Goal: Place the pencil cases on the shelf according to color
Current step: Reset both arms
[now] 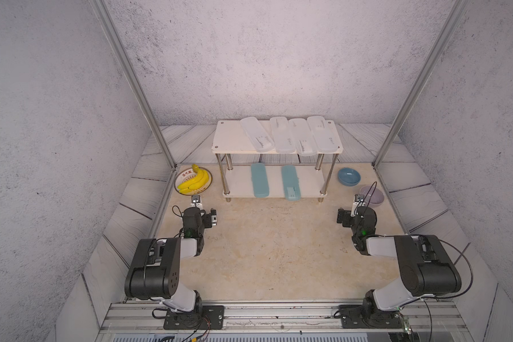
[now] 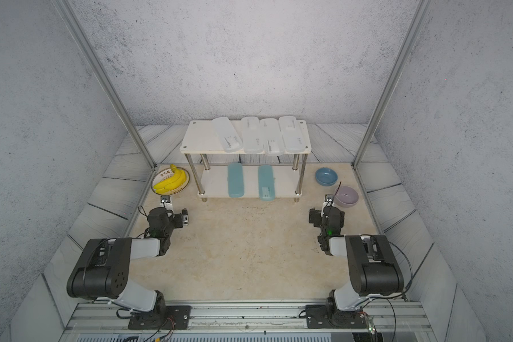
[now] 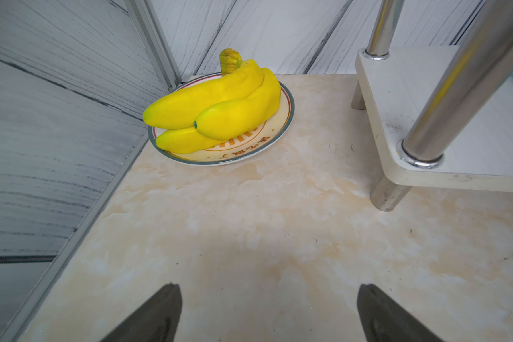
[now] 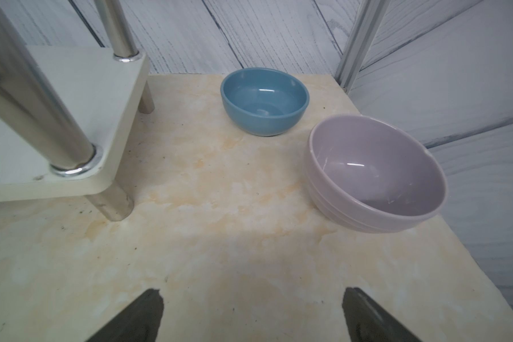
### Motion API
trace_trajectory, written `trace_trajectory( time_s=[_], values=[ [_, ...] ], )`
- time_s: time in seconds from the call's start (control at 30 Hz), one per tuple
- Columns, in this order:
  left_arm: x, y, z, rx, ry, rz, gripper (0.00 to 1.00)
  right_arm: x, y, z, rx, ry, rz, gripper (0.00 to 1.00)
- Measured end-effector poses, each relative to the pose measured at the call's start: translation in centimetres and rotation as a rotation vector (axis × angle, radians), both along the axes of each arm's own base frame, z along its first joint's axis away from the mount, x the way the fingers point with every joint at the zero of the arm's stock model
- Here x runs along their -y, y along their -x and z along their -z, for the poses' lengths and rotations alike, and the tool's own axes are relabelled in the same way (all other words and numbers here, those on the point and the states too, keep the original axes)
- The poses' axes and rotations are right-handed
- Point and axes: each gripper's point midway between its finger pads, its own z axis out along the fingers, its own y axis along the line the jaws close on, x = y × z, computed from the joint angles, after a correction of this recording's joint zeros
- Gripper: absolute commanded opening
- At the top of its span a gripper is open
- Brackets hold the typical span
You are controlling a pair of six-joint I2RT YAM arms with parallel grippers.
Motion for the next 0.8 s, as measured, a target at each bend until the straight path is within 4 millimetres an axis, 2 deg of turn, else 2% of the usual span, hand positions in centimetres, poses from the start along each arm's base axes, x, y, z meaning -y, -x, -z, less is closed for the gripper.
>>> trace_trajectory(
  time_s=[0.3,0.8],
  values=[
    [0.2,0.0,0.0,0.000,0.002,0.009,0.98,1.4,0.2,-0.2,0.016,0.005,0.091,1.00],
    [0.2,0.0,0.0,-0.001,0.002,0.013,0.99,1.8,0.3,-0.3,0.018,0.007,0.119,1.00]
  ],
)
